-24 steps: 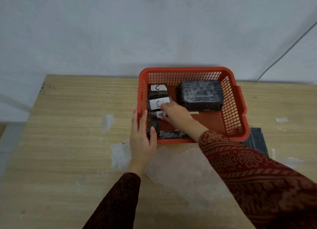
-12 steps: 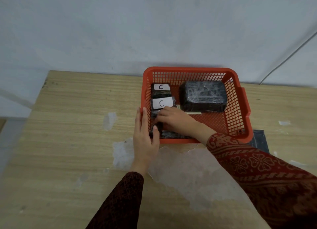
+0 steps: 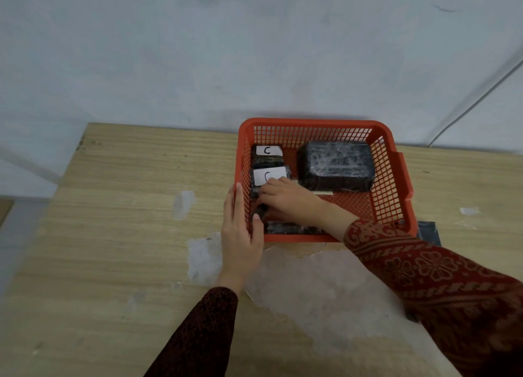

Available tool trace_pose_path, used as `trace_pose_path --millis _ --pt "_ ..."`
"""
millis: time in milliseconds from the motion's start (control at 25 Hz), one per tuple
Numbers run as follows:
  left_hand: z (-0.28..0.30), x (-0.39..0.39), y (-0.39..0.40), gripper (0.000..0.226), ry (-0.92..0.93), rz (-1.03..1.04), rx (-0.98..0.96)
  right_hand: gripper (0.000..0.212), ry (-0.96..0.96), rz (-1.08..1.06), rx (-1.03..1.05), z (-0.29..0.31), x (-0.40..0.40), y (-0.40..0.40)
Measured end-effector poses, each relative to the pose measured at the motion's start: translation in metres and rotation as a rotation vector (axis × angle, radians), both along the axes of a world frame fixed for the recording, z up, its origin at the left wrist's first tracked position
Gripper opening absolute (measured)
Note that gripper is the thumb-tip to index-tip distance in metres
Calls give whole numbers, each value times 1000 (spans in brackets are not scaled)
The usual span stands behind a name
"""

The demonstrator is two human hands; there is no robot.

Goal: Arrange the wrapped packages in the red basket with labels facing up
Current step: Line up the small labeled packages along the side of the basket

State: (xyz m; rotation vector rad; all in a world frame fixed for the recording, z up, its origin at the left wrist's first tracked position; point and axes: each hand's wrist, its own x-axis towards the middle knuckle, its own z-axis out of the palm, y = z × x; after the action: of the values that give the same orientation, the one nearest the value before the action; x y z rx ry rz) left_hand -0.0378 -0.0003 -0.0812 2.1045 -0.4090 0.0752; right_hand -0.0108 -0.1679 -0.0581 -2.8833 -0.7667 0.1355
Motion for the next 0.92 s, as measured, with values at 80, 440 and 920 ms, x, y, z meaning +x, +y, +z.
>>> trace_pose_path --millis 80,440,920 --pt "0 0 0 61 -9 3 -4 26 125 -164 170 2 -6 -14" --pt "0 0 1 60 -7 5 5 20 257 -488 317 -4 -12 -15" --pt "-1 0 1 60 -9 15 -6 26 201 -488 110 0 -7 7"
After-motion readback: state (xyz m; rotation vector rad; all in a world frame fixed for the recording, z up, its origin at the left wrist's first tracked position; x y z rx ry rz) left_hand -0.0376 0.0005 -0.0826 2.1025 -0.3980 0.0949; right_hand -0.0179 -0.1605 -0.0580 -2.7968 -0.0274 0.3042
